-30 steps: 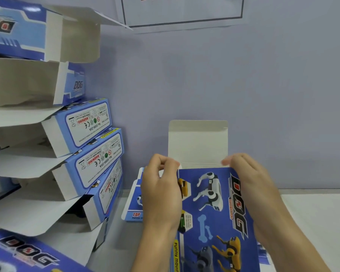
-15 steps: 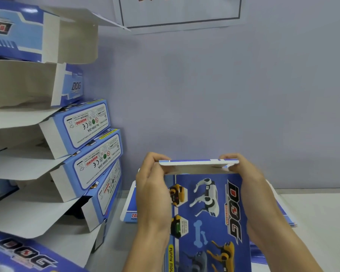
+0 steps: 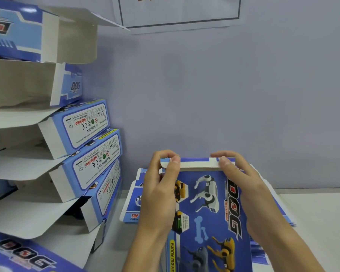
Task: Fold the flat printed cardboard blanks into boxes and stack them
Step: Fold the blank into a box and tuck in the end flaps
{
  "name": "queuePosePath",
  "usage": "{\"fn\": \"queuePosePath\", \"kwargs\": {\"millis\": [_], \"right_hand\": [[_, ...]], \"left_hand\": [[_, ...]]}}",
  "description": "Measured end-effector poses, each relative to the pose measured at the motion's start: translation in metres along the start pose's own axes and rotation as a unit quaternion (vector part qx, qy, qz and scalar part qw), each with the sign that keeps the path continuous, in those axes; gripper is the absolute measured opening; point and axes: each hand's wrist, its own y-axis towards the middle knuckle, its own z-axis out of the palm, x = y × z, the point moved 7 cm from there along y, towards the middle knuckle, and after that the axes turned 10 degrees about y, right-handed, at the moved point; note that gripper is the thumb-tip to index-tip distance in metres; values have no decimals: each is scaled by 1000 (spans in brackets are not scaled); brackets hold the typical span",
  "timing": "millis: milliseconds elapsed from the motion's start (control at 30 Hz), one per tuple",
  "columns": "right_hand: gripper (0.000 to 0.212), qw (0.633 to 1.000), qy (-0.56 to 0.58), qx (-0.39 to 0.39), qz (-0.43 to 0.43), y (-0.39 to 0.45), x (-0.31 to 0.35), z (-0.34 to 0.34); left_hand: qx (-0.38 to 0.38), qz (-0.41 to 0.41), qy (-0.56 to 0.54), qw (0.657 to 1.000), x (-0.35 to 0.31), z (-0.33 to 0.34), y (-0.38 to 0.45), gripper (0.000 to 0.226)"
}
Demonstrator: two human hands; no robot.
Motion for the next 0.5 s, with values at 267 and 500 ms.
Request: {"fn": "queuePosePath", "kwargs": {"millis": [267,500], "right_hand": [[19,1000,-9,-1,1,-1,1,-1],[23,1000,6,-15,-6,0,0,-4]], "left_hand": [[2,-16,-19,1000,3,-4,1,29],[26,-39,-22,999,3,-6,1,20]]}}
